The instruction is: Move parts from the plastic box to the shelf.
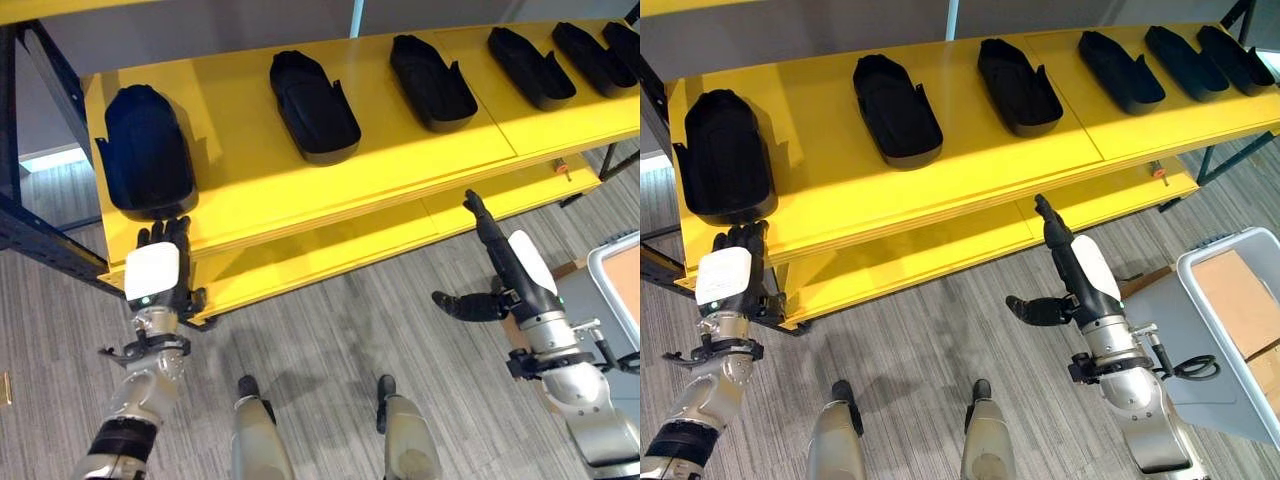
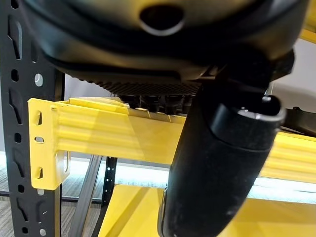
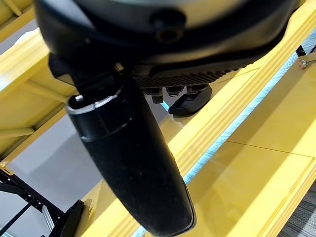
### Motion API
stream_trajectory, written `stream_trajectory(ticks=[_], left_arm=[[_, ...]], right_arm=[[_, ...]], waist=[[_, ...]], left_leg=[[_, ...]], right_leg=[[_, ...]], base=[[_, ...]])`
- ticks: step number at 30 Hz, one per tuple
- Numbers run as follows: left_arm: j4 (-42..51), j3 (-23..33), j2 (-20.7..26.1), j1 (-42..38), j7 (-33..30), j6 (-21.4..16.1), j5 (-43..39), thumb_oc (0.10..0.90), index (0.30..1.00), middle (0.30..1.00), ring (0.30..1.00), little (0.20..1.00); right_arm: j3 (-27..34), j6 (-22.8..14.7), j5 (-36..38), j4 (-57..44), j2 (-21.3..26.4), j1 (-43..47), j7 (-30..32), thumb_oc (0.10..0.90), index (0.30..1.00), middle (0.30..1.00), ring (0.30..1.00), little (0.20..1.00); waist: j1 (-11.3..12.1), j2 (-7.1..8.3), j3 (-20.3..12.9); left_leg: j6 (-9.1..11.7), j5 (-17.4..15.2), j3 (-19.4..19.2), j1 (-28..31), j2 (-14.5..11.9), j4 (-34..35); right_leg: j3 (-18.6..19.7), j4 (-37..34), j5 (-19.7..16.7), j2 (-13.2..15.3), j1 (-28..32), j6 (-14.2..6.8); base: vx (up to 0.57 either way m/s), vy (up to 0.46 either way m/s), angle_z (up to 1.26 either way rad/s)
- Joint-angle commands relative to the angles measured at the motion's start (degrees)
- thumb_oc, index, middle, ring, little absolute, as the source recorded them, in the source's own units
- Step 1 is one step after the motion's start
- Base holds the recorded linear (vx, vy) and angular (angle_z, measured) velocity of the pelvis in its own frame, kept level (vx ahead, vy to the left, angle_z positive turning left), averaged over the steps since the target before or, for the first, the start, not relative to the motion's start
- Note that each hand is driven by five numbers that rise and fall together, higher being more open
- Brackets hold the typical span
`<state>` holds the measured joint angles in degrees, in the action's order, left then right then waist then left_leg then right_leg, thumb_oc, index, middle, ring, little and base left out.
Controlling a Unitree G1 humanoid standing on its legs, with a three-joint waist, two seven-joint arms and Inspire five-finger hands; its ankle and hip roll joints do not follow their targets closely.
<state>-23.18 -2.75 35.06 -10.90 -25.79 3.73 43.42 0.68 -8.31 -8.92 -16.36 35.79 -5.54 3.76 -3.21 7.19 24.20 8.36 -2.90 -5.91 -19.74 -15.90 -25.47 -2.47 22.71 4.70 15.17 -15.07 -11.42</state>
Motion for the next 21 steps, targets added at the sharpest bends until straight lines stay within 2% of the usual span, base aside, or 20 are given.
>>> stream_trajectory(ticks=[1,21], left_arm=[[-1.6,-1.5,4.4,-2.2,-0.6,0.5,-0.7,0.900,1.000,1.000,1.000,1.000],[-4.1,-4.7,5.9,-5.5,0.0,0.2,0.3,0.900,1.000,1.000,1.000,1.000]], right_arm=[[2.9,-4.3,1.4,-6.8,1.3,4.4,3.1,0.900,1.000,1.000,1.000,1.000],[2.8,-4.6,2.0,-6.5,2.2,4.7,3.1,0.900,1.000,1.000,1.000,1.000]], waist=[[-0.8,2.11,-3.3],[-1.5,2.57,-2.7]], left_leg=[[0.1,4.1,1.7,-0.1,-0.6,1.9],[0.2,3.5,1.4,-1.0,-0.5,0.3]], right_leg=[[0.2,-0.6,-5.1,1.1,-1.6,1.0],[1.0,-0.1,-5.4,1.3,-2.6,0.8]], base=[[0.00,0.000,0.00],[0.00,0.000,0.00]])
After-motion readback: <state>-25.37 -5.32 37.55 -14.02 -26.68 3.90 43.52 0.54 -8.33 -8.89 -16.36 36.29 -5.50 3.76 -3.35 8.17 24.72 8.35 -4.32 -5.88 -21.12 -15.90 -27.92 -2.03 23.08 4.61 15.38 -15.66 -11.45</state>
